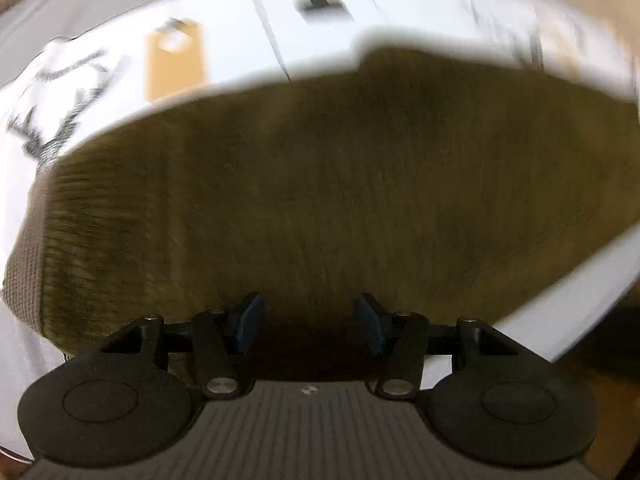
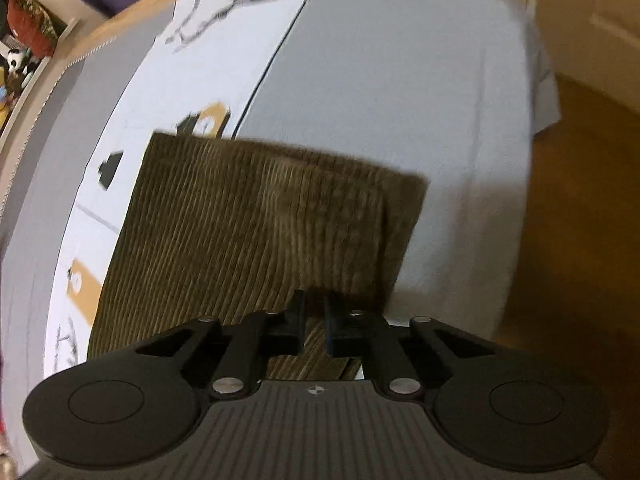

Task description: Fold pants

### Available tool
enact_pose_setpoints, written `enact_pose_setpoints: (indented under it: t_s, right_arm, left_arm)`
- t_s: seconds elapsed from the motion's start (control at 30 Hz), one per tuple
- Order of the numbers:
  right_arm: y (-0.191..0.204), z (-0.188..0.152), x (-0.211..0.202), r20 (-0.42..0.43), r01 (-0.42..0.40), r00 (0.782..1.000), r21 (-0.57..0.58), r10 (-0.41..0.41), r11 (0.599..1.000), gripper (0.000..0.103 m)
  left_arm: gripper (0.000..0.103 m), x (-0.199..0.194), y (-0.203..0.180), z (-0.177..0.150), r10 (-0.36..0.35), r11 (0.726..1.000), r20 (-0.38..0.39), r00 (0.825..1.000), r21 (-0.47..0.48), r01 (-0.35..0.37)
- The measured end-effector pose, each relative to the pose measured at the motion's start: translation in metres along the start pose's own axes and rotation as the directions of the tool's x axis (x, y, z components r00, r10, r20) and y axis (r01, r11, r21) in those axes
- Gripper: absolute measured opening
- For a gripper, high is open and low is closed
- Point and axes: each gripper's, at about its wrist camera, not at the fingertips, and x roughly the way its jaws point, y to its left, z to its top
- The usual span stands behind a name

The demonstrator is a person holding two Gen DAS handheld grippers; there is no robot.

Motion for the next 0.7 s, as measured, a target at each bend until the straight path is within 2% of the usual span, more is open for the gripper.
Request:
enact_pose_setpoints:
  t_s: [0.03,0.1,0.17,0.2,0.23,0.33,0.43,0.53,0.63,0.7]
  right_arm:
    - [0.003,-0.001,-0.004,0.02,0.007,1.0,-0.019,-0.006,1.0,0.013]
    - [0.008,-0.004,-0.01,0.042,-0.011,0.999,-0.048,0.013,0.999,0.013]
    - [0.01,-0.006,-0.009,0.032,-0.024,0.999,-0.061,0.025,0.998,0.013]
    - [0.01,-0.007,-0.006,0.017,-0.024,1.0,-0.066,0.025,0.998,0.013]
    - [0.011,-0.008,-0.003,-0.001,-0.021,1.0,-0.066,0.021,0.998,0.013]
    - [0.01,-0.01,0.002,-0.029,-0.024,0.999,-0.046,0.023,0.999,0.013]
    - [0.013,-0.011,0.004,-0.025,-0.018,1.0,-0.06,0.016,0.998,0.013]
    - [0.016,-0.013,0.007,-0.03,-0.011,1.0,-0.083,0.009,0.996,0.013]
    - [0.019,-0.014,0.009,-0.027,-0.002,1.0,-0.106,-0.001,0.994,0.013]
    - [0.02,-0.015,0.01,-0.024,0.003,1.0,-0.114,-0.005,0.993,0.013]
  left_arm:
    - [0.059,-0.014,0.015,0.006,0.001,0.998,0.066,0.998,-0.062,0.003]
    - [0.059,-0.042,0.043,0.014,0.095,0.987,0.18,0.979,-0.143,-0.07]
    - [0.068,-0.06,0.07,0.02,0.181,0.973,0.235,0.955,-0.184,-0.139]
    - [0.07,-0.062,0.085,0.023,0.193,0.967,0.241,0.951,-0.208,-0.144]
    - [0.074,-0.061,0.101,0.025,0.196,0.961,0.234,0.952,-0.239,-0.139]
    - [0.074,-0.046,0.146,0.029,0.188,0.931,0.184,0.965,-0.345,-0.116]
    - [0.077,-0.03,0.178,0.035,0.119,0.891,0.165,0.979,-0.453,-0.032]
    - [0.082,-0.015,0.193,0.043,0.101,0.854,0.144,0.984,-0.52,-0.012]
    - [0.081,0.0,0.194,0.045,0.068,0.843,0.094,0.993,-0.538,-0.007]
    - [0.059,0.006,0.194,0.043,0.005,0.846,0.084,0.996,-0.531,0.041]
